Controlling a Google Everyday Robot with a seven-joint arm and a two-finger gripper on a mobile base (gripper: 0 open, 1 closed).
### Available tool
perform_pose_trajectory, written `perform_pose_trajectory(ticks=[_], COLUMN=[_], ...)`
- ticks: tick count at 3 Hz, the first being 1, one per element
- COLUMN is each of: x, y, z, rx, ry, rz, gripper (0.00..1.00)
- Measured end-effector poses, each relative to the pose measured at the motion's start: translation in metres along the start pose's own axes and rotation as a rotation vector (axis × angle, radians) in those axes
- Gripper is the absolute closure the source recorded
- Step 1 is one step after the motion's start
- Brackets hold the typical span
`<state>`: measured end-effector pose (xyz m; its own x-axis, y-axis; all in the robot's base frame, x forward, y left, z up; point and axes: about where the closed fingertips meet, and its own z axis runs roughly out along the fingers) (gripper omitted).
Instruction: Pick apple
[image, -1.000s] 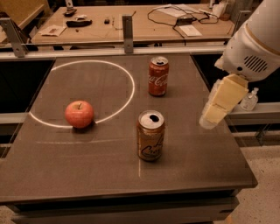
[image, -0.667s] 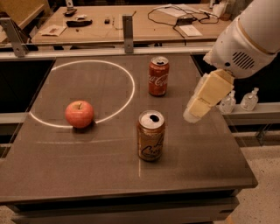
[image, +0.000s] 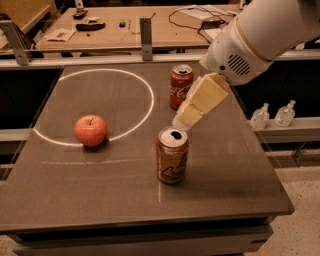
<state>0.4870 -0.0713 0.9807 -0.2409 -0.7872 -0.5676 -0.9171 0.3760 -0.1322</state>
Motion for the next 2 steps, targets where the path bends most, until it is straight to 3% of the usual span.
perform_pose_trajectory(ticks=[2], x=[-0.0076], y=[0.0003], z=[0.0042], rx=[-0.015], ry=[-0.001], rz=[0.022], gripper=[0.00])
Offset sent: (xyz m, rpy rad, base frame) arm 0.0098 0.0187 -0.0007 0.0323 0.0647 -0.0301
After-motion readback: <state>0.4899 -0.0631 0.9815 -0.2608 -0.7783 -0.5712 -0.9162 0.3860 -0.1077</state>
